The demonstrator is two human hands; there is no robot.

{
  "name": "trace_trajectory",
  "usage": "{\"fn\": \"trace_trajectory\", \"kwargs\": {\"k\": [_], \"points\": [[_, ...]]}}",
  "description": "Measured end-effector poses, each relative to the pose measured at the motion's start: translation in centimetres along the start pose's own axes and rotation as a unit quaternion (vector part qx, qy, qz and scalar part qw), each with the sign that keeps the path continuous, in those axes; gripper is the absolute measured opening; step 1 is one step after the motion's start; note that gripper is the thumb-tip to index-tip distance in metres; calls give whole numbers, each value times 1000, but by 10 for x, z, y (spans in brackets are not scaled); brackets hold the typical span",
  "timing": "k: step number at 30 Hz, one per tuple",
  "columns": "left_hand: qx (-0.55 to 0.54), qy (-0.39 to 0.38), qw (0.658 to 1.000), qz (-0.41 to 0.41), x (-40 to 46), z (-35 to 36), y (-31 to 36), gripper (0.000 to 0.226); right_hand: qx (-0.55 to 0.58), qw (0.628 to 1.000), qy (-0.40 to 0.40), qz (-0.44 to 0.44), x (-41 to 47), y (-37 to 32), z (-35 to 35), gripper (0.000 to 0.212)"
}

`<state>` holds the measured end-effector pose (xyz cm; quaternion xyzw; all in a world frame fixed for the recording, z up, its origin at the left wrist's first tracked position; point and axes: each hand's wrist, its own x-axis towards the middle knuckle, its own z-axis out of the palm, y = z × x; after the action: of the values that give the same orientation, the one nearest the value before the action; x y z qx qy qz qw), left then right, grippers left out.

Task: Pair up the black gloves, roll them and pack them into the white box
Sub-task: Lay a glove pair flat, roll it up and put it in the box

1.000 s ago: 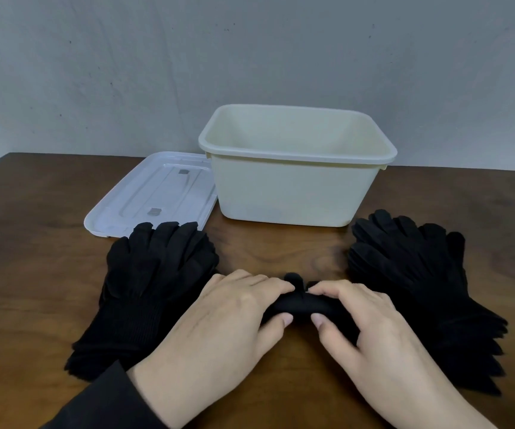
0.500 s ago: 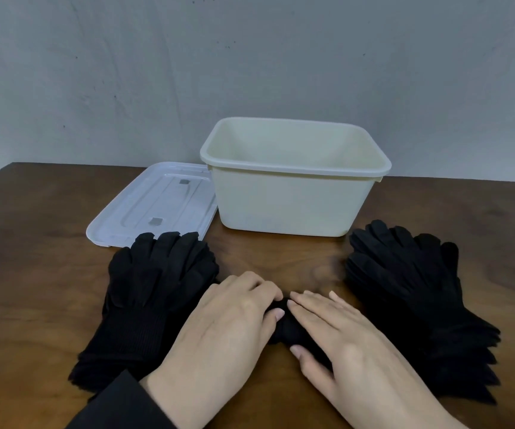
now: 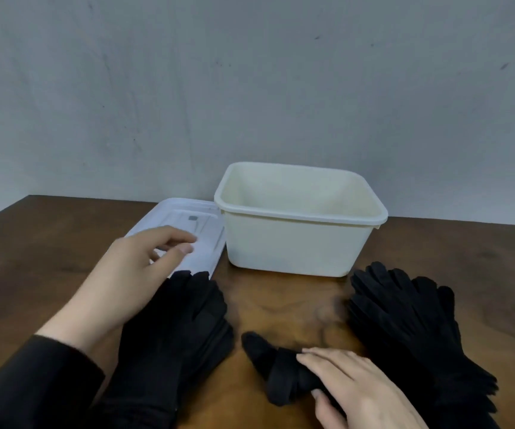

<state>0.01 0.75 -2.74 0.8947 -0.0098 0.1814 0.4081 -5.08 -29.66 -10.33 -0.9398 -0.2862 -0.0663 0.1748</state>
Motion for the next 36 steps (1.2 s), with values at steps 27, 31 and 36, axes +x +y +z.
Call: {"fn": "trace_trajectory", "kwargs": {"k": [27,31,36], "points": [[-53,19,992,-112,21,29,-81,23,-286,953,-100,11,320,57,-68,15],[-47,21,993,-108,22,31,-84,20,-270,950,-156,12,329,59,-47,19],[-42,18,993,-107,23,31,-86,19,-182,956,-227,49,334,65,-37,14]]}}
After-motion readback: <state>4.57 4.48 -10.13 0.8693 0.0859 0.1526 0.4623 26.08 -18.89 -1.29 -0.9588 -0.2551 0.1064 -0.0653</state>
